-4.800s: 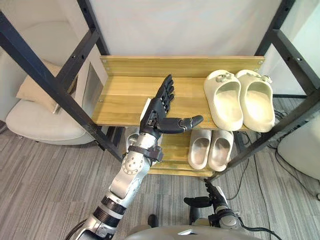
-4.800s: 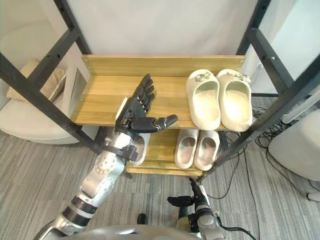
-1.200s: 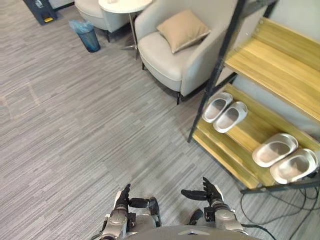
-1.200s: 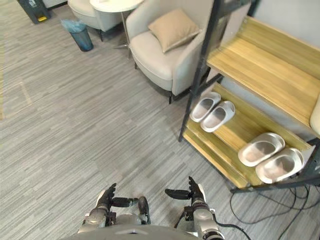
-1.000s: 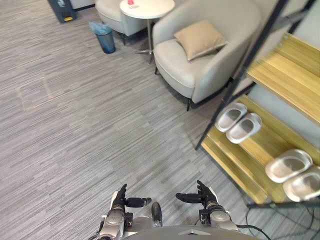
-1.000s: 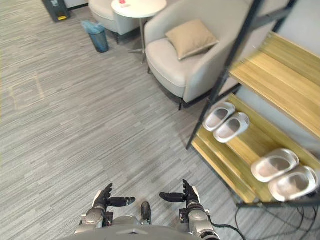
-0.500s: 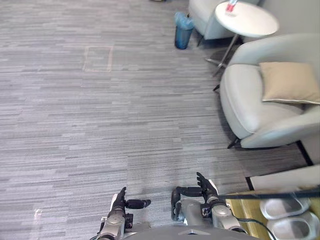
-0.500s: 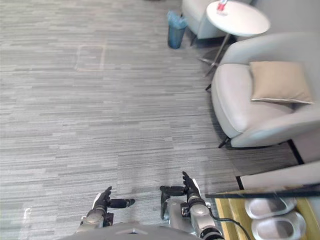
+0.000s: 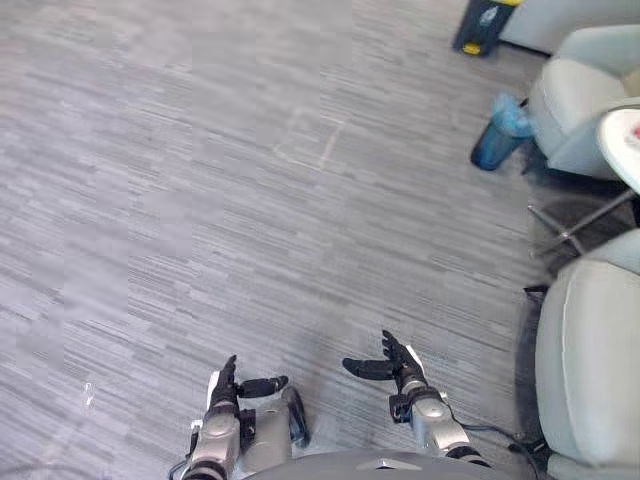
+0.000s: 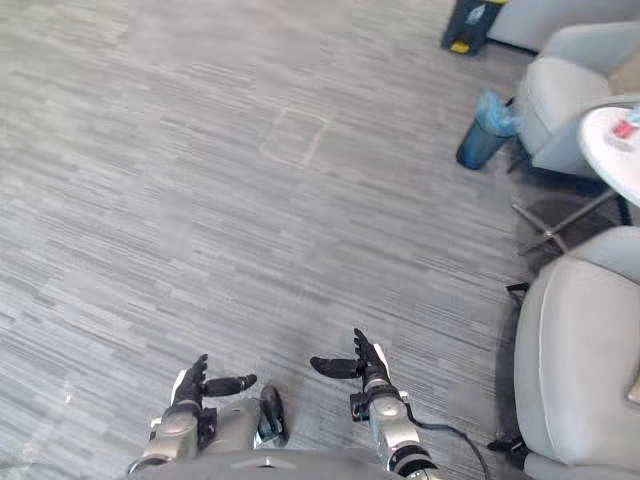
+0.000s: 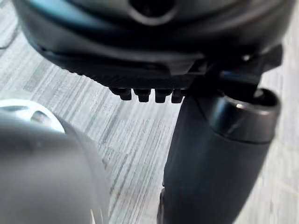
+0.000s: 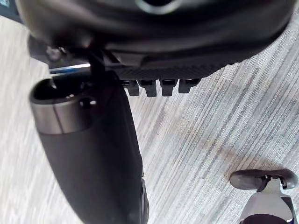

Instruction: Organize the slippers on the shoe rack

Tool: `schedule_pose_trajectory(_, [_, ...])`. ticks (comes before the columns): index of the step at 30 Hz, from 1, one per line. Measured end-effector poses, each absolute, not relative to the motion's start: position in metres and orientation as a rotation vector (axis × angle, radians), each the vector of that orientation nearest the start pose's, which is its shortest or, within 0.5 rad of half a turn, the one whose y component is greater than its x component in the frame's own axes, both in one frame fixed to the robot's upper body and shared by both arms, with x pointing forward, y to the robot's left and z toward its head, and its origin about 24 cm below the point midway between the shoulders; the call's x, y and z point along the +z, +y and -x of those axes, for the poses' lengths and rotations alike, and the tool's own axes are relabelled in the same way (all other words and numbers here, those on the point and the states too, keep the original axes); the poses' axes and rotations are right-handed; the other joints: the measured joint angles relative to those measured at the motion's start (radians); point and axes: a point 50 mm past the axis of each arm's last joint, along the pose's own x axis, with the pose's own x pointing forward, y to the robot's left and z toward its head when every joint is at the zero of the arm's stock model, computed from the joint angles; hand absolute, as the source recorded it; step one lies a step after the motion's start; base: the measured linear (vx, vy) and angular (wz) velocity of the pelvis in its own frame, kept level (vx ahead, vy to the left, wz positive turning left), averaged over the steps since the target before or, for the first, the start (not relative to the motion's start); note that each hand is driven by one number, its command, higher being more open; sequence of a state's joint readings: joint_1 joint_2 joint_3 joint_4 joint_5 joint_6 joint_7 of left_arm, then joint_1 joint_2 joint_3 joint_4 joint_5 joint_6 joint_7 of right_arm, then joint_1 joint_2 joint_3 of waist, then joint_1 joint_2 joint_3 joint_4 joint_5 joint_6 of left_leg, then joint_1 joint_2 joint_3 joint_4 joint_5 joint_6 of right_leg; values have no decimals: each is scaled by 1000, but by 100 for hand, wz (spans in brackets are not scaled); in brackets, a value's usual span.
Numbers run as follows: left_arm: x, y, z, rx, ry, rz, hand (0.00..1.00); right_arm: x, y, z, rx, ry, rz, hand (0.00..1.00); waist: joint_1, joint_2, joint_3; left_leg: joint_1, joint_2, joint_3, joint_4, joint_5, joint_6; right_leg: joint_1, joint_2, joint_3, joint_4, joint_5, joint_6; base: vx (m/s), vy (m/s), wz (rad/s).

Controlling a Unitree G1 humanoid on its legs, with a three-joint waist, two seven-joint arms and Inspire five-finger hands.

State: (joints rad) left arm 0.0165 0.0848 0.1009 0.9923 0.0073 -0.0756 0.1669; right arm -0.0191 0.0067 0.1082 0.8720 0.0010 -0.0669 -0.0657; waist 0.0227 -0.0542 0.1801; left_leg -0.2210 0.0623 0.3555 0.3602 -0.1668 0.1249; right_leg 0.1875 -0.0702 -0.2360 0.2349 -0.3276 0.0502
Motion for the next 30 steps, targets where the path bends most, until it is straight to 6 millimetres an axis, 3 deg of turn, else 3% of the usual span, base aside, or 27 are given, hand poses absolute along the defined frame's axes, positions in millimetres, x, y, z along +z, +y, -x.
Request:
schedule_pose_trajectory(1, [-144,202,-135,284,928,-115,100,-129,-131,-171,45,796,64,100,0,-6,-2,31,-24,-3,-5,-14,-1,-11,-32,7,4,96,23,311,27,44])
schedule_pose_trajectory(2, [-145,203,-133,280,933,-116,100,-131,-131,-167,45,809,63,100,-2,-16,-7,63,-52,-4,-13,-44,-15,-33,-60,19,95,142,53,406,1,51])
schedule_pose_trajectory(3, [-147,203,-130,276,948,-118,100,-134,-132,-163,45,835,66,100,-6,-10,-9,107,-54,-17,-36,-66,-32,-55,-72,30,229,139,55,442,-18,45])
schedule_pose_trajectory(4, [-148,203,-127,268,954,-125,100,-136,-133,-160,45,852,70,100,-6,-8,-10,153,-62,-32,-62,-79,-38,-124,-94,28,413,196,25,387,-40,43])
schedule_pose_trajectory(5, [-149,201,-125,260,961,-120,100,-137,-135,-159,42,862,74,100,-15,-2,-5,189,-59,-52,-80,-86,-42,-173,-96,42,544,251,-25,406,-76,55])
schedule_pose_trajectory(6, [-149,202,-124,259,970,-125,100,-138,-134,-157,48,871,74,100,-30,2,3,251,-53,-85,-116,-94,-52,-244,-77,66,680,129,-38,441,-131,64])
schedule_pose_trajectory(7, [-151,200,-122,254,984,-124,100,-138,-135,-157,55,870,82,100,-33,15,10,307,-35,-107,-156,-94,-55,-315,-42,66,698,56,-68,541,-188,56])
schedule_pose_trajectory(9, [-151,196,-123,233,985,-129,100,-135,-138,-162,57,843,92,100,-41,40,26,367,9,-125,-194,-96,-61,-416,20,55,606,12,-81,499,-202,38])
schedule_pose_trajectory(10, [-151,195,-124,225,985,-131,100,-131,-137,-168,65,814,98,100,-48,47,30,389,30,-142,-204,-96,-63,-463,44,52,501,15,-73,363,-173,57])
schedule_pose_trajectory(11, [-152,195,-123,219,988,-130,100,-129,-136,-171,67,795,97,100,-61,42,28,398,39,-163,-205,-99,-71,-493,47,56,372,43,-37,393,-210,97])
schedule_pose_trajectory(12, [-152,194,-121,207,996,-138,100,-128,-137,-170,70,788,101,100,-80,19,23,430,37,-206,-215,-123,-121,-491,30,53,187,233,-24,524,-274,95])
schedule_pose_trajectory(13, [-153,192,-121,198,1001,-137,100,-129,-138,-168,68,791,100,100,-81,33,26,448,55,-226,-218,-133,-141,-474,42,38,193,216,-74,541,-288,71])
schedule_pose_trajectory(14, [-153,186,-124,177,997,-130,100,-128,-141,-172,59,787,105,100,-67,52,24,448,80,-248,-216,-123,-156,-471,56,28,225,191,-78,638,-375,39])
schedule_pose_trajectory(15, [-152,183,-128,163,984,-121,100,-127,-143,-175,44,780,99,100,-64,45,26,453,76,-276,-202,-84,-185,-469,44,24,276,130,-91,619,-389,46])
schedule_pose_trajectory(17, [-152,178,-128,161,982,-112,100,-129,-145,-169,34,799,95,100,-78,53,25,439,94,-315,-118,-66,-208,-410,41,-20,264,86,-111,578,-355,66])
schedule_pose_trajectory(18, [-152,176,-130,169,972,-98,100,-130,-143,-163,32,810,86,100,-84,58,23,368,113,-344,80,-53,-236,-340,53,-45,207,68,-109,427,-245,61])
schedule_pose_trajectory(19, [-149,176,-134,195,949,-69,100,-130,-142,-161,34,806,81,100,-75,65,26,267,143,-357,309,-18,-304,-274,74,-53,146,67,-112,400,-192,41])
schedule_pose_trajectory(20, [-146,177,-137,233,920,-38,100,-130,-137,-158,37,809,68,100,-62,77,26,168,185,-335,557,-29,-336,-189,106,-47,84,67,-113,384,-159,3])
schedule_pose_trajectory(21, [-146,177,-137,233,920,-38,100,-130,-137,-157,37,809,67,100,-62,78,26,165,186,-334,560,-29,-336,-186,107,-47,83,67,-113,375,-89,-25])
schedule_pose_trajectory(22, [-144,180,-138,248,903,-39,100,-132,-130,-152,41,824,46,100,-44,76,19,100,229,-257,659,-55,-295,-95,122,-30,15,66,-115,358,-48,-41])
schedule_pose_trajectory(23, [-142,181,-140,251,888,-39,100,-133,-127,-151,40,827,33,100,-30,68,14,63,241,-191,619,-83,-262,-49,119,-7,-25,67,-114,363,-26,-59])
schedule_pose_trajectory(25, [-140,180,-142,250,872,-38,100,-131,-125,-156,40,816,28,100,-23,72,15,10,240,-146,515,-112,-238,-4,112,21,-64,69,-110,398,56,-49])
schedule_pose_trajectory(26, [-139,180,-146,249,859,-39,100,-130,-124,-159,35,809,29,100,-22,67,18,-42,197,-145,327,-109,-225,20,87,39,-81,70,-107,418,127,-39])
schedule_pose_trajectory(27, [-138,180,-148,246,849,-41,100,-130,-125,-160,30,808,29,100,-20,60,23,-59,168,-148,222,-83,-206,34,68,48,-84,69,-99,428,198,-41])
schedule_pose_trajectory(28, [-137,180,-151,243,841,-46,100,-130,-126,-159,26,813,33,100,-12,55,27,-70,130,-158,108,11,-187,52,49,61,-88,65,-80,457,235,-48])
schedule_pose_trajectory(29, [-136,184,-152,243,834,-64,100,-134,-125,-155,27,836,35,100,2,24,20,-26,77,-158,39,91,-179,72,9,87,-95,62,-56,480,213,-26])
schedule_pose_trajectory(30, [-134,188,-154,244,827,-77,100,-135,-125,-153,28,846,34,100,-4,8,14,-13,57,-157,15,96,-169,71,-7,88,-98,81,-34,587,224,3])
